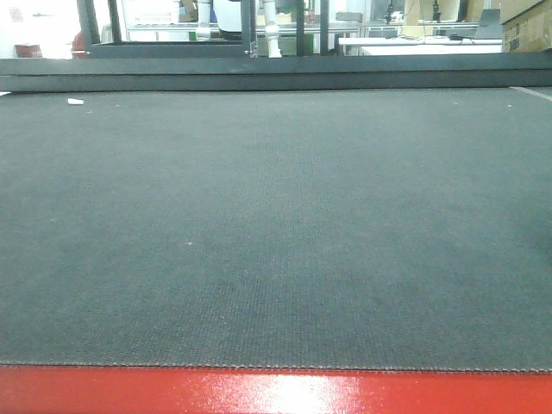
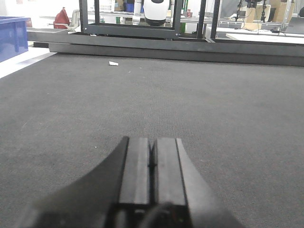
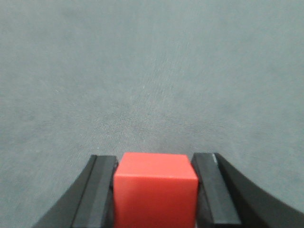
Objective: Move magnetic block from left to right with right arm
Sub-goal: 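Close the right gripper on the red cube and lift it, then hold the red cube in the right gripper while driving away from the table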
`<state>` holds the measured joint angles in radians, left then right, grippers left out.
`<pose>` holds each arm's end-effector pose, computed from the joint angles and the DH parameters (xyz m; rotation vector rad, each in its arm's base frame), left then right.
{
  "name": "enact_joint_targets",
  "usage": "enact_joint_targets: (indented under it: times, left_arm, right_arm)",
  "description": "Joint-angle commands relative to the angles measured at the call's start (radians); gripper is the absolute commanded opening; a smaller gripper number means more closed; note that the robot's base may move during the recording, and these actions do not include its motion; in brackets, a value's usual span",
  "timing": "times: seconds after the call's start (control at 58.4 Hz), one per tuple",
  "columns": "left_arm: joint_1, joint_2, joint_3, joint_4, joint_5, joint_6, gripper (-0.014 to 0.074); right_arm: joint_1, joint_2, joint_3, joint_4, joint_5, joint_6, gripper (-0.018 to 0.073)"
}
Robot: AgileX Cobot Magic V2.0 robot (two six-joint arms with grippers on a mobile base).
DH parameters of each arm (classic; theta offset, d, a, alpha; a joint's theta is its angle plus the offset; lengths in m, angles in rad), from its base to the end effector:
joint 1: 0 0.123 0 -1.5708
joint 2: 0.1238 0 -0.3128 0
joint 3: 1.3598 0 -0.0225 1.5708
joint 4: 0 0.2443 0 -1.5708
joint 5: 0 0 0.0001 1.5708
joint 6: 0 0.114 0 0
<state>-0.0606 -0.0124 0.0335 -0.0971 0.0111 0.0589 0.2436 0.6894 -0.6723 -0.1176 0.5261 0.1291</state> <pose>0.0452 -0.0029 0.2025 0.0178 1.5162 -0.0799 0.1273 0.0247 0.3399 -0.1814 2.0166 0.1118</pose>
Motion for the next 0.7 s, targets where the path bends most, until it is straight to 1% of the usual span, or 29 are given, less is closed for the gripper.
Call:
enact_joint_targets:
  times: [0.0, 0.154, 0.274, 0.685]
  left_arm:
    - [0.003, -0.013, 0.007, -0.005, -0.091, -0.007, -0.0126]
    - [0.003, -0.013, 0.007, -0.005, -0.091, -0.007, -0.0126]
    - [0.003, -0.013, 0.007, -0.005, -0.091, -0.007, -0.0126]
    - [0.003, -0.013, 0.007, -0.005, -0.091, -0.007, -0.0126]
  right_arm:
    - [-0.007, -0.144, 0.042, -0.008, -0.085, -0.011, 0.0236]
    - [-0.007, -0.379, 0.099, -0.008, -0.066, -0.011, 0.0236]
    - [-0.007, -0.475, 0.102, -0.008, -0.013, -0.011, 0.0236]
    - [-0.007, -0.485, 0.102, -0.008, -0.004, -0.011, 0.0236]
